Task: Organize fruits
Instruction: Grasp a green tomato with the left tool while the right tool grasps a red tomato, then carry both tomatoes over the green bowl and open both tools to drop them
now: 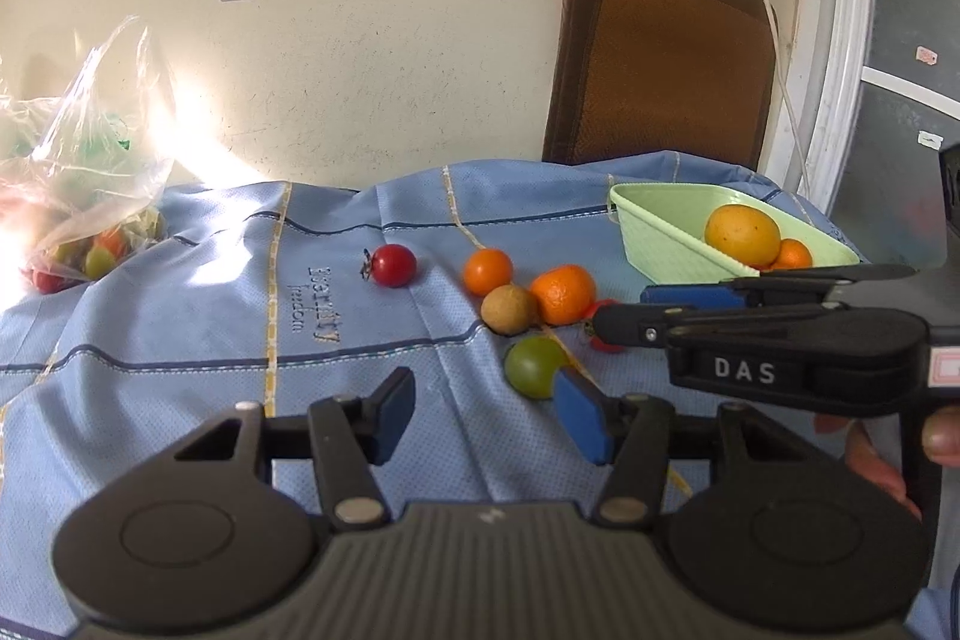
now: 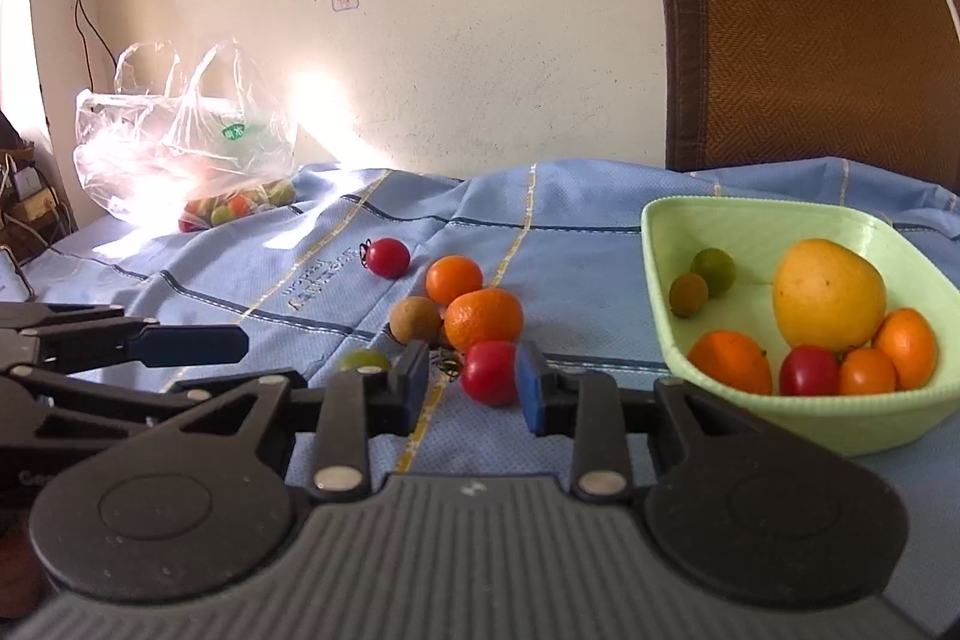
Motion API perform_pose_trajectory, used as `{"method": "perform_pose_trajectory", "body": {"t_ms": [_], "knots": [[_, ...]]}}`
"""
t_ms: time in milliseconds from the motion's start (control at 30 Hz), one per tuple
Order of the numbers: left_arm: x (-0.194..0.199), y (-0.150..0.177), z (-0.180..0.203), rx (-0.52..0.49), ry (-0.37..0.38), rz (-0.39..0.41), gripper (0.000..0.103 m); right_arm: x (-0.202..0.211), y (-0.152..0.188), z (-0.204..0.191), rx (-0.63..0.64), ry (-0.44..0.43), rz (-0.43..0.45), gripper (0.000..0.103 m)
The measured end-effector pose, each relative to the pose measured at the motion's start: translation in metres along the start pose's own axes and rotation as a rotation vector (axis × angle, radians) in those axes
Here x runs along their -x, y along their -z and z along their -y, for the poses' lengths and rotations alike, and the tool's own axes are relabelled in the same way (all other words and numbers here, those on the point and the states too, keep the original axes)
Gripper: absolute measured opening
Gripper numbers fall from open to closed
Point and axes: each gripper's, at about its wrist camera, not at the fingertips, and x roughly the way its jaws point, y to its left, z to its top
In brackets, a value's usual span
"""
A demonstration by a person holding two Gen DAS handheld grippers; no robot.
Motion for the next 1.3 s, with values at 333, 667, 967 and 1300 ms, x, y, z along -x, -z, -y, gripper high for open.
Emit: {"method": "perform_pose_trajectory", "body": {"t_ms": [333, 667, 967, 1300], "knots": [[-0.010, -0.006, 0.017, -0.088, 0.010, -0.011, 0.053, -0.014, 0.002, 0.002, 0.029, 0.052, -0.039, 0.030], [-0.038, -0.014, 0.033, -0.145, -0.012, -0.071, 0.050, 0.046, 0.024, 0.016, -0.022, 0.047, 0.048, 0.023], [-0.031, -0.008, 0.034, -0.103, 0.013, -0.095, 0.029, 0.066, 0.043, 0.015, 0.017, 0.056, 0.053, 0.033], [0.002, 0.017, 0.051, -0.091, 0.079, -0.103, 0.029, 0.063, 0.048, 0.018, -0.036, -0.007, -0.005, 0.043]]}}
